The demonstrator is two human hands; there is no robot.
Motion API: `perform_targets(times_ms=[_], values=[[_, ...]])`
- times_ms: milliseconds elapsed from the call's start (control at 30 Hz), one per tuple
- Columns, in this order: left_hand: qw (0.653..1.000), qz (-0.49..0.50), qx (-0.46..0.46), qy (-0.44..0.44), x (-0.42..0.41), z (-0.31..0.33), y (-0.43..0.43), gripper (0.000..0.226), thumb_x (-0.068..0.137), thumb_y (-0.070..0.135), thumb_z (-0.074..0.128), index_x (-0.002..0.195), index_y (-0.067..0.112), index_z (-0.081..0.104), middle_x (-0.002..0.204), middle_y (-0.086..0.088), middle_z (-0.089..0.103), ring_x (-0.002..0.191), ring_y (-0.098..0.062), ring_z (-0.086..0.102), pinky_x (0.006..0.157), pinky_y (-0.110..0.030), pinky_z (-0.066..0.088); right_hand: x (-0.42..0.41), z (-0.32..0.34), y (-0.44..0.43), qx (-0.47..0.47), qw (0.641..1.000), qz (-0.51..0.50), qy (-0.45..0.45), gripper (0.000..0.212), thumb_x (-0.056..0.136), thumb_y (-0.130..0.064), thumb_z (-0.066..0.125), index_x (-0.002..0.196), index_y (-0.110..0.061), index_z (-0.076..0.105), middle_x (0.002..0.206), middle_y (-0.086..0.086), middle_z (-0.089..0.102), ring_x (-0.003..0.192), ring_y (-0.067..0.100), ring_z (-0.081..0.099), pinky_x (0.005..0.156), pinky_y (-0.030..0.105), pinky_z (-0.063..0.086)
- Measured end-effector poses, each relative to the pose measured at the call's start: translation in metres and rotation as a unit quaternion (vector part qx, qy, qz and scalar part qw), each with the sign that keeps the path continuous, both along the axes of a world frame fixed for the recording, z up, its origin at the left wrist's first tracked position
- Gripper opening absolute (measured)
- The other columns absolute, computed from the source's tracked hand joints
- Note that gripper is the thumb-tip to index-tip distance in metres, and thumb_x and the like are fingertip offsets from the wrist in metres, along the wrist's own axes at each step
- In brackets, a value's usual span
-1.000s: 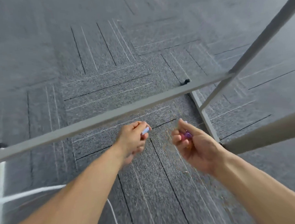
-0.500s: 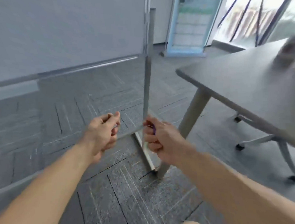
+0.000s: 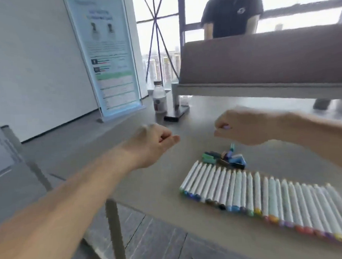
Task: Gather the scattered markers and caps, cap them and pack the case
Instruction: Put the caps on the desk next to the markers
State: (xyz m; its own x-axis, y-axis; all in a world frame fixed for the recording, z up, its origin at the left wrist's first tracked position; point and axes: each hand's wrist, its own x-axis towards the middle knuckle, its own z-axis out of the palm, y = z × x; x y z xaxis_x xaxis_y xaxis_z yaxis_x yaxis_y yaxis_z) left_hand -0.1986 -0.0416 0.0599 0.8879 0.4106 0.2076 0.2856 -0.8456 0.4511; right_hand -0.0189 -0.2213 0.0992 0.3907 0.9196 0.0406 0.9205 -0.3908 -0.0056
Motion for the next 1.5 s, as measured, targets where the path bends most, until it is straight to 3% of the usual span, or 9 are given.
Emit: perform_targets(times_ms=[200, 400, 533, 633, 733, 867, 1167, 1367, 1500], values=[[0.980, -0.166, 0.064, 0.090, 0.141, 0.014, -0.089, 0.034, 0.098, 0.046, 0.066, 0.072, 0.025, 0.059, 0.070, 0.011, 0.057, 0.064, -0.005, 0.050, 0.058, -0.023, 0.036, 0.079, -0.024, -0.110, -0.007, 0.991, -0.125, 0.046, 0.039, 0.100, -0.040, 0.055, 0.067, -0.021, 0.049, 0.068, -0.004, 0.055, 0.066, 0.019, 0.055, 0.058, 0.030, 0.044], [0.930, -0.284, 0.167, 0.162, 0.218, -0.017, -0.143, 0.033, 0.098, 0.031, 0.067, 0.070, 0.028, 0.049, 0.075, 0.011, 0.052, 0.073, -0.013, 0.051, 0.061, -0.025, 0.033, 0.117, -0.063, -0.135, -0.055, 0.987, -0.132, 0.072, 0.029, 0.099, -0.038, 0.054, 0.075, -0.021, 0.055, 0.078, -0.002, 0.064, 0.076, 0.014, 0.060, 0.081, 0.038, 0.052], [0.922, -0.320, 0.166, 0.143, 0.225, -0.045, -0.137, 0.012, 0.097, 0.028, 0.067, 0.086, 0.026, 0.064, 0.090, 0.007, 0.062, 0.083, -0.017, 0.058, 0.072, -0.028, 0.043, 0.124, -0.078, -0.118, -0.094, 0.987, -0.095, 0.090, 0.019, 0.098, -0.040, 0.055, 0.092, -0.024, 0.064, 0.076, -0.003, 0.067, 0.063, 0.009, 0.066, 0.073, 0.035, 0.058], [0.931, -0.327, 0.098, 0.129, 0.222, -0.052, -0.124, 0.008, 0.096, 0.031, 0.069, 0.093, 0.025, 0.065, 0.095, 0.007, 0.067, 0.091, -0.017, 0.065, 0.084, -0.033, 0.053, 0.123, -0.080, -0.103, -0.104, 0.986, -0.082, 0.100, 0.012, 0.098, -0.034, 0.056, 0.093, -0.025, 0.063, 0.072, -0.005, 0.068, 0.041, 0.000, 0.058, 0.052, 0.021, 0.052], [0.933, -0.332, 0.034, 0.131, 0.223, -0.054, -0.117, 0.009, 0.096, 0.030, 0.068, 0.097, 0.025, 0.060, 0.090, 0.007, 0.072, 0.093, -0.011, 0.070, 0.087, -0.033, 0.055, 0.122, -0.078, -0.101, -0.062, 0.983, -0.086, 0.153, 0.009, 0.093, -0.025, 0.061, 0.094, -0.034, 0.061, 0.088, -0.006, 0.072, 0.057, 0.012, 0.070, 0.045, 0.013, 0.045], [0.925, -0.355, 0.012, 0.138, 0.223, -0.054, -0.115, 0.012, 0.094, 0.032, 0.070, 0.096, 0.028, 0.059, 0.086, 0.009, 0.074, 0.079, 0.004, 0.070, 0.082, -0.028, 0.054, 0.116, -0.076, -0.110, -0.051, 0.981, -0.102, 0.155, 0.016, 0.088, -0.031, 0.070, 0.097, -0.037, 0.059, 0.088, -0.011, 0.068, 0.073, 0.006, 0.066, 0.065, 0.019, 0.051], [0.929, -0.291, 0.107, 0.201, 0.207, -0.033, -0.119, 0.053, 0.088, 0.052, 0.074, 0.134, 0.041, 0.049, 0.124, 0.016, 0.060, 0.110, -0.010, 0.060, 0.098, -0.040, 0.053, 0.101, -0.066, -0.149, -0.018, 0.971, -0.140, 0.193, 0.063, 0.081, -0.049, 0.080, 0.135, -0.034, 0.052, 0.118, -0.015, 0.064, 0.106, 0.007, 0.064, 0.095, 0.030, 0.053], [0.931, -0.269, 0.111, 0.218, 0.203, -0.026, -0.121, 0.041, 0.097, 0.041, 0.066, 0.136, 0.035, 0.056, 0.127, 0.016, 0.062, 0.111, -0.007, 0.061, 0.094, -0.030, 0.051, 0.108, -0.060, -0.174, 0.035, 0.973, -0.154, 0.167, 0.047, 0.089, -0.033, 0.077, 0.132, -0.029, 0.059, 0.115, -0.018, 0.060, 0.107, 0.003, 0.061, 0.093, 0.022, 0.048], [0.935, -0.277, 0.083, 0.205, 0.205, -0.028, -0.126, 0.047, 0.099, 0.042, 0.065, 0.142, 0.039, 0.047, 0.126, 0.014, 0.061, 0.111, -0.009, 0.062, 0.101, -0.037, 0.053, 0.121, -0.068, -0.186, 0.063, 0.969, -0.176, 0.160, 0.034, 0.089, -0.022, 0.072, 0.122, -0.029, 0.065, 0.108, -0.019, 0.063, 0.100, 0.001, 0.062, 0.077, 0.012, 0.045]])
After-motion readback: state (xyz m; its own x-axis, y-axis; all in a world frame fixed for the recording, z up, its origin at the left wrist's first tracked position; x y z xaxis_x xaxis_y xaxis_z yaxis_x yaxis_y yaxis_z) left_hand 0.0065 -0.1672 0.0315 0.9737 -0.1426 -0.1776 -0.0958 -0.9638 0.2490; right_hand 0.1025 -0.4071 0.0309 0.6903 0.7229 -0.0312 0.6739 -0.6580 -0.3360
